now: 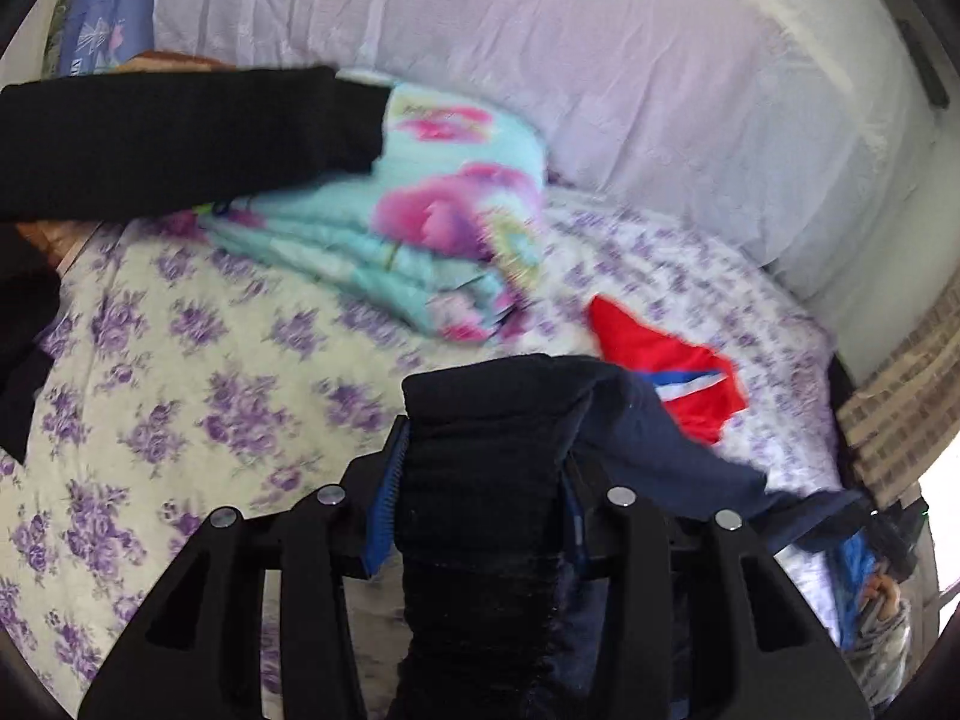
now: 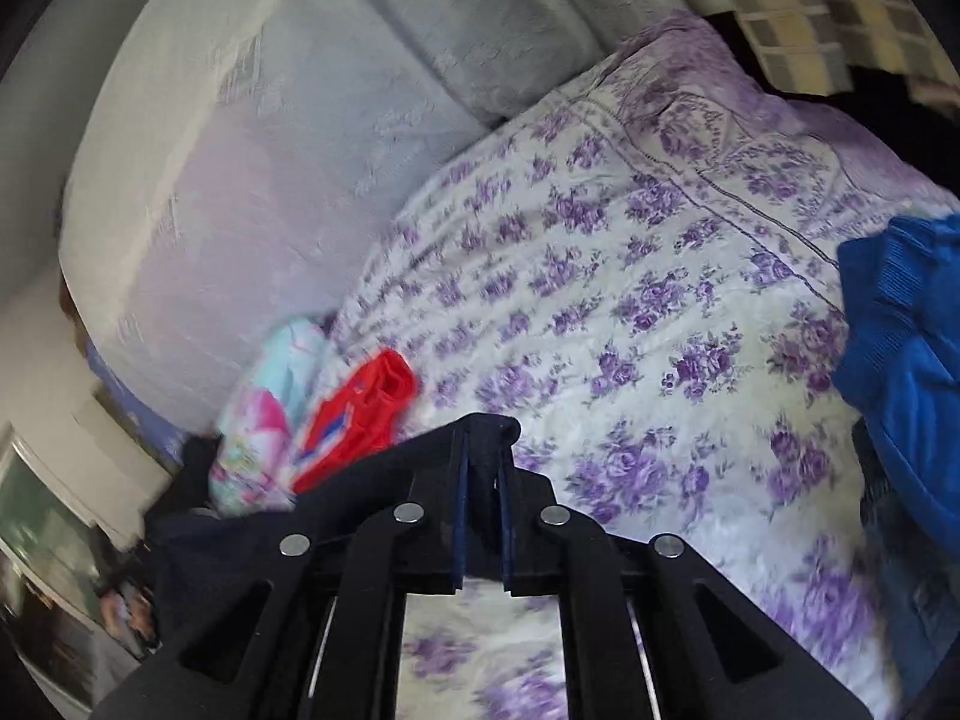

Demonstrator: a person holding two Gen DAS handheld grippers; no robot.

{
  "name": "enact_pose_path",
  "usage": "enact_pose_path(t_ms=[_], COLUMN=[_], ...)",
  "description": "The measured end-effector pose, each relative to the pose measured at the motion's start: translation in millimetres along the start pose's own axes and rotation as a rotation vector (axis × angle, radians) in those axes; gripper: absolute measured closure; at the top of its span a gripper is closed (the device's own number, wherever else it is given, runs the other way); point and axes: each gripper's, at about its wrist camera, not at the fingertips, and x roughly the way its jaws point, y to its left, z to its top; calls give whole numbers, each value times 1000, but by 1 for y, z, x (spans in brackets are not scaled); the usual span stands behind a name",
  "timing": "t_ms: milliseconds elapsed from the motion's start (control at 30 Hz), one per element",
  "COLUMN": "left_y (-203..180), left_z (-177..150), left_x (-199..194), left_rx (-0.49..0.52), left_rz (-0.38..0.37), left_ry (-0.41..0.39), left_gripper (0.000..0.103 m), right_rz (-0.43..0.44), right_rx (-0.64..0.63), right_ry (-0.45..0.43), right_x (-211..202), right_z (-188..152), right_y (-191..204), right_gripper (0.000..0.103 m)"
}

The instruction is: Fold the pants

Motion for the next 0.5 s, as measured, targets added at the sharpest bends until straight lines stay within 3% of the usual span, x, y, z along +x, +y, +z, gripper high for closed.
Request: enact_pose_path(t_ms=[67,200,333,367,433,467,500], left_y=[22,58,63,60,53,48,45], left_z=[-12,-26,-22,-18,-12,-10,-8], left_x=[26,51,66,69,73,73,74], left_rx=[-42,-143,-151,-138,-104,-92,-82], left_rz=[8,-20,-21,-10,0,3,7], left_ry=[76,114,143,148,150,150,153], left_gripper=[61,61,61,61,61,61,61], right_rz=[-18,-73,-136,-152,-166,-142,-119], right_rx=[30,103,82,67,62,88,126], right_ry=[58,181,178,173,156,137,112], right_x=[13,12,-11,-12,-19,-21,-22], right_z=[-22,-81,-91,-88,-75,-68,-60], right_y=[-16,-56,-62,-60,-57,-57,-59], right_gripper=[95,94,90,87,71,55,54])
